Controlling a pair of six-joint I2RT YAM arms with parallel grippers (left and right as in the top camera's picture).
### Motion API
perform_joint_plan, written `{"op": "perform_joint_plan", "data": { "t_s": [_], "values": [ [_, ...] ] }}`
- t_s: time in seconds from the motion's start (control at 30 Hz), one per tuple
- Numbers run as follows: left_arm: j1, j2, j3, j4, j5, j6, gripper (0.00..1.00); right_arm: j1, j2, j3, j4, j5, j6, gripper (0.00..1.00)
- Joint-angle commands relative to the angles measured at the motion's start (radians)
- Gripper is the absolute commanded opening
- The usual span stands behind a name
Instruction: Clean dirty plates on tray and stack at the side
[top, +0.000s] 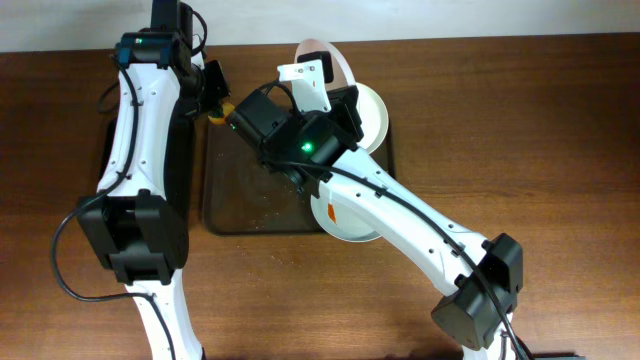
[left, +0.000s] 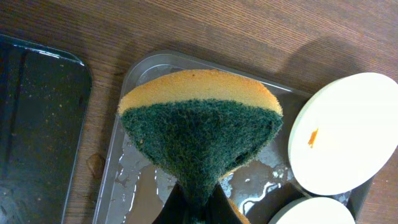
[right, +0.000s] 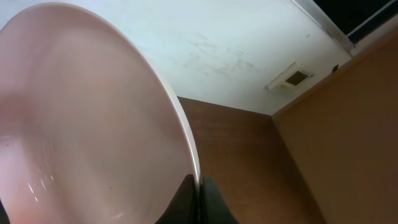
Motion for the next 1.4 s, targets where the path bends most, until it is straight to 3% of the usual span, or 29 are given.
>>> {"op": "perform_joint_plan", "data": {
  "t_s": [0.0, 0.1, 0.2, 0.27, 0.3, 0.43, 0.5, 0.67, 0.93, 1.0, 1.07, 1.1, 1.17, 1.23, 1.27, 1.37],
  "values": [
    [0.002, -0.008, 0.006, 0.003, 0.014, 0.017, 0.01, -0.042, -0.021, 0.007, 0.003, 0.063, 0.053, 0.04],
    [-0.009, -0.008, 0.006, 0.002, 0.014, 0.04, 0.01, -0.166, -0.077, 0.007, -0.023, -0.07, 0.082, 0.04],
    [-0.014, -0.008, 0.006, 0.003, 0.014, 0.04, 0.01, -0.365, -0.138, 0.007, -0.068, -0.457, 0.082, 0.04],
    [-0.014, -0.008, 0.006, 0.004, 0.014, 0.04, 0.01, -0.614, -0.135, 0.002, -0.154, -0.88, 0.081, 0.04],
    [-0.016, -0.008, 0.006, 0.005, 0.014, 0.04, 0.01, -0.684, -0.127, -0.013, -0.174, -0.964, 0.081, 0.04],
    [-0.027, -0.008, 0.006, 0.014, 0.014, 0.04, 0.01, -0.903, -0.103, -0.164, -0.192, -1.057, 0.077, 0.04],
    [-0.029, -0.008, 0.006, 0.023, 0.014, 0.04, 0.01, -0.961, -0.103, -0.287, -0.094, -1.147, -0.002, 0.04],
    [-0.052, -0.008, 0.006, 0.029, 0.012, 0.04, 0.01, -0.968, -0.103, -0.566, 0.172, -1.146, -0.005, 0.04],
    [-0.077, -0.008, 0.006, 0.034, -0.016, 0.04, 0.01, -0.995, -0.103, -0.65, 0.211, -1.004, 0.052, 0.05],
    [-0.077, -0.008, 0.006, 0.034, -0.016, 0.04, 0.01, -1.0, -0.103, -0.65, 0.214, -1.007, 0.027, 0.33],
    [-0.077, -0.008, 0.006, 0.034, -0.016, 0.04, 0.01, -1.0, -0.103, -0.646, 0.205, -1.049, -0.022, 0.77],
    [-0.077, -0.008, 0.006, 0.035, -0.016, 0.04, 0.01, -1.0, -0.103, -0.62, 0.172, -1.096, -0.029, 0.88],
    [-0.077, -0.008, 0.006, 0.047, -0.042, 0.04, 0.01, -0.994, -0.103, -0.512, 0.048, -1.191, -0.042, 0.89],
    [-0.077, -0.008, 0.006, 0.048, -0.066, 0.042, 0.01, -0.95, -0.112, -0.379, -0.063, -1.404, -0.107, 0.75],
    [-0.077, -0.008, 0.006, 0.048, -0.066, 0.052, 0.01, -0.916, -0.115, -0.344, -0.084, -1.467, -0.108, 0.73],
    [-0.082, -0.008, -0.007, 0.048, -0.066, 0.101, 0.01, -0.741, -0.093, -0.335, -0.117, -1.483, -0.107, 0.66]
  ]
}}
